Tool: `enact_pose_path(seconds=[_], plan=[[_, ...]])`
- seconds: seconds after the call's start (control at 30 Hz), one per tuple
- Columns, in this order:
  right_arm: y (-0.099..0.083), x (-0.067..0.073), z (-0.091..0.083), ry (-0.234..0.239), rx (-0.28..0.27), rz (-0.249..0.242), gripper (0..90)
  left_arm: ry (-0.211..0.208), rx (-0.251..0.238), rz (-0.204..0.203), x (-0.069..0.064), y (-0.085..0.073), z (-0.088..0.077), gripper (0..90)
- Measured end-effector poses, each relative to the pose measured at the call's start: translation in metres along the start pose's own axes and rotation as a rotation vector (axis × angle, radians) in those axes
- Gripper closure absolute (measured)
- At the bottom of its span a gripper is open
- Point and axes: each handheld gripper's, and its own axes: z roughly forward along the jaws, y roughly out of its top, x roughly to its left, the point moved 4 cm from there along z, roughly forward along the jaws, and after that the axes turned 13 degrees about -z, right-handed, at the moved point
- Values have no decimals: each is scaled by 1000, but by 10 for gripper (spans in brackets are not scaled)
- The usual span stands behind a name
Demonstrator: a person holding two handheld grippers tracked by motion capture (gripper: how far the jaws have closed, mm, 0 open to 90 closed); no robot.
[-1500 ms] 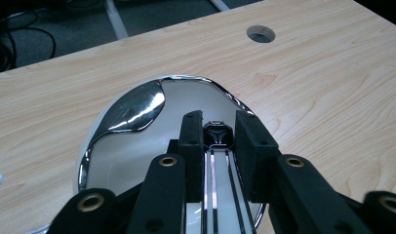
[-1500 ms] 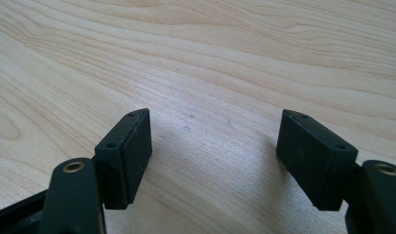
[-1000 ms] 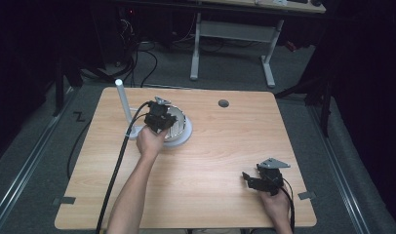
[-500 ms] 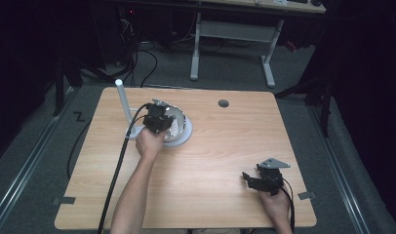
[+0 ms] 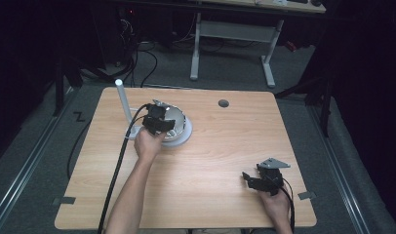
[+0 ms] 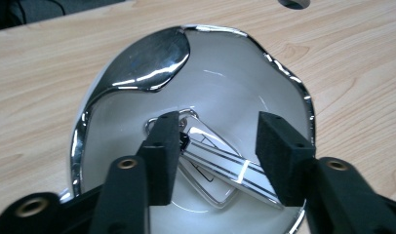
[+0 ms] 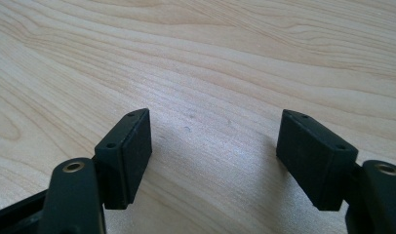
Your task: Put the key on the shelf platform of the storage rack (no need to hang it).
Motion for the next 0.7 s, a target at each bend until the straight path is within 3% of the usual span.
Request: enact_pose_path(seconds=[0.17,0.37,0.47,0.7], plan=[[0,0,0,-1,-1,1,294,-45,-8,0,-2,2,-12,452],[0,0,0,-1,-1,1,294,-53,-9,28,-4,0,-24,448],[0,0,0,-2,-1,1,294,-68,-22,14,-3,-3,-29,448],[0,0,0,-2,-1,1,294,-52,-44,17,2,-9,-42,443]])
